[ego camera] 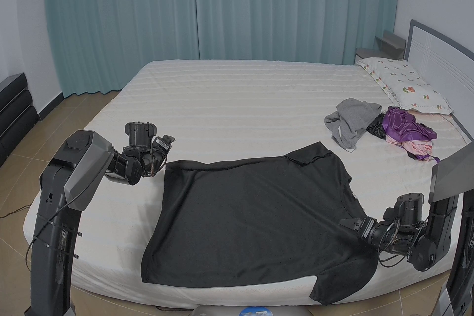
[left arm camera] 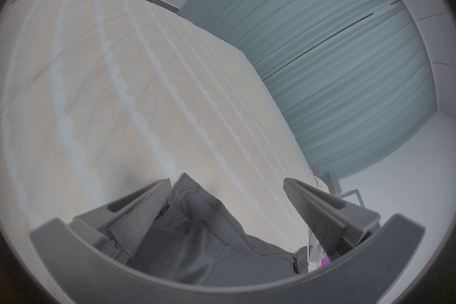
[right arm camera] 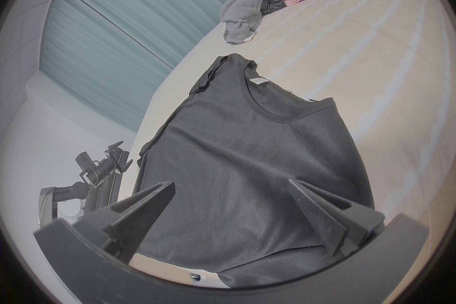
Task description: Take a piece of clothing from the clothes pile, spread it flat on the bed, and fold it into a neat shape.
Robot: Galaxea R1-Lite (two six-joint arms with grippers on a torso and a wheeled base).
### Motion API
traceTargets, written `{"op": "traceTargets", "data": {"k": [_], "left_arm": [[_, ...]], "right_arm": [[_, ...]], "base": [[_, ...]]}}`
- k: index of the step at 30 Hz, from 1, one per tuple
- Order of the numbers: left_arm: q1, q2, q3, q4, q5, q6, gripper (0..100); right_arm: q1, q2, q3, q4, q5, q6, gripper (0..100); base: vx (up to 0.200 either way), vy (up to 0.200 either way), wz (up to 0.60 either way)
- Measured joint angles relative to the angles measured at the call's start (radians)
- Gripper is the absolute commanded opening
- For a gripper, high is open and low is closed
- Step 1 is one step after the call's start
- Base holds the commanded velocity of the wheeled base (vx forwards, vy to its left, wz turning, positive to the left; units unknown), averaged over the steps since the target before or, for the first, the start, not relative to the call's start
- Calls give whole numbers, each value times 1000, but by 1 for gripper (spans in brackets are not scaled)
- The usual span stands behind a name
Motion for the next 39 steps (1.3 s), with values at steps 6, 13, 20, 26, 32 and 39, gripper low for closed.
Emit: {"op": "traceTargets", "data": {"k": [6, 13, 20, 26, 32, 39], "left_arm": [[-4, 18, -2, 0, -3, 60, 100], [-24, 55, -20, -1, -3, 94, 100], [-28, 82, -44, 4, -2, 131, 100], [-28, 104, -81, 49, 2, 133, 0], [-27, 117, -107, 55, 13, 133, 0], [-23, 129, -164, 47, 87, 133, 0]], "right_arm": [[2, 2, 0, 0, 0, 0, 100], [6, 4, 1, 0, 0, 0, 100], [8, 4, 1, -1, 0, 1, 100], [14, 4, 0, -1, 0, 1, 100], [16, 1, -3, -2, -1, 1, 100], [18, -7, -38, 2, -12, -2, 100]], "base": [[0, 0, 0], [0, 0, 0], [0, 0, 0], [0, 0, 0], [0, 0, 0], [0, 0, 0]]}}
